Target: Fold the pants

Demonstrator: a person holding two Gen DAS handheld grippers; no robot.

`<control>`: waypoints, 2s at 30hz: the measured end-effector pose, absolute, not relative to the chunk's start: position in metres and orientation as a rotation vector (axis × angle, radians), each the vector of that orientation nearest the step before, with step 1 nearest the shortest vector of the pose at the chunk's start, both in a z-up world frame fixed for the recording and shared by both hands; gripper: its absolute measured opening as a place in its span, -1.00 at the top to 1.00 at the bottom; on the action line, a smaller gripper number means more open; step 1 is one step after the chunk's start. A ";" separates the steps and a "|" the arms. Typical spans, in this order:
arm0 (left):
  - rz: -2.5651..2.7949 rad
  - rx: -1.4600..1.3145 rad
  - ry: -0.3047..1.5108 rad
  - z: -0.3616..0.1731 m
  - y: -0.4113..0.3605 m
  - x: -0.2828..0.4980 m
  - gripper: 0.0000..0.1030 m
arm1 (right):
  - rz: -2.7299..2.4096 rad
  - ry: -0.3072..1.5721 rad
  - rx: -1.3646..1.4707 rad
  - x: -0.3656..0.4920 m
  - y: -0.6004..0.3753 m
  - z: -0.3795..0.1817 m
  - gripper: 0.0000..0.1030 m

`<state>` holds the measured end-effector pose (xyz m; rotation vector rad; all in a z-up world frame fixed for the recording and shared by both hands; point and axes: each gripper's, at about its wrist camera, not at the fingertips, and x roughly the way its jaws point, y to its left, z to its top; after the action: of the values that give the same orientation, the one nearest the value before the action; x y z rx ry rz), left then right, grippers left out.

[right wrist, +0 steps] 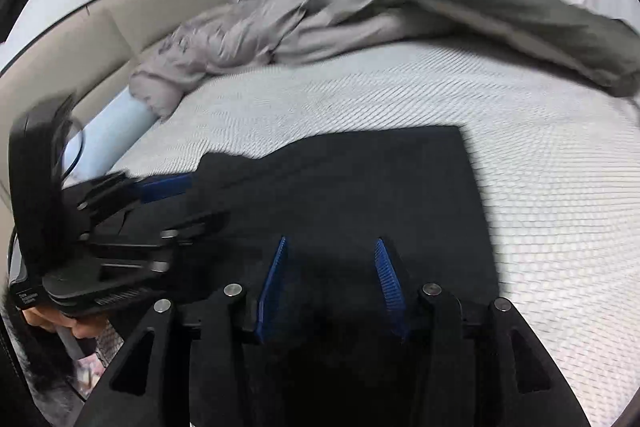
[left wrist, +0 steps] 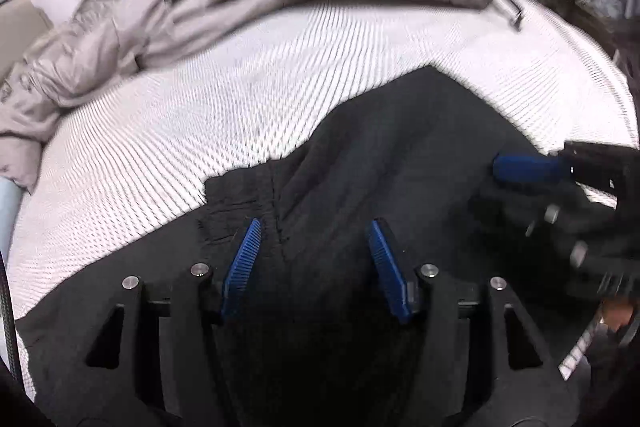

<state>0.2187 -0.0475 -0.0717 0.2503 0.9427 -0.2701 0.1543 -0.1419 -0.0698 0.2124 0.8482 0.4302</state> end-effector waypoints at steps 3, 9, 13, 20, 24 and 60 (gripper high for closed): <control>-0.255 0.205 0.973 -0.081 -0.035 0.227 0.04 | 0.404 0.953 0.160 0.170 -0.127 -0.101 0.12; -0.194 0.220 0.944 -0.078 -0.014 0.219 -0.01 | 0.155 0.932 0.067 0.168 -0.155 -0.100 0.13; -0.180 0.233 0.885 -0.062 -0.025 0.201 0.18 | 0.189 0.901 0.088 0.162 -0.156 -0.092 0.12; -0.261 0.252 0.886 -0.055 -0.053 0.226 0.18 | 0.286 0.826 0.214 0.143 -0.163 -0.076 0.12; -0.249 0.242 0.938 -0.073 -0.055 0.243 0.18 | 0.294 0.856 0.223 0.164 -0.155 -0.070 0.12; -0.262 0.125 0.861 -0.045 -0.026 0.202 0.17 | 0.205 0.896 0.055 0.212 -0.150 -0.063 0.09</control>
<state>0.2024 -0.0256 -0.0450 0.1249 0.8606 -0.2616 0.2121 -0.1498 -0.0628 0.0552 0.8962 0.2051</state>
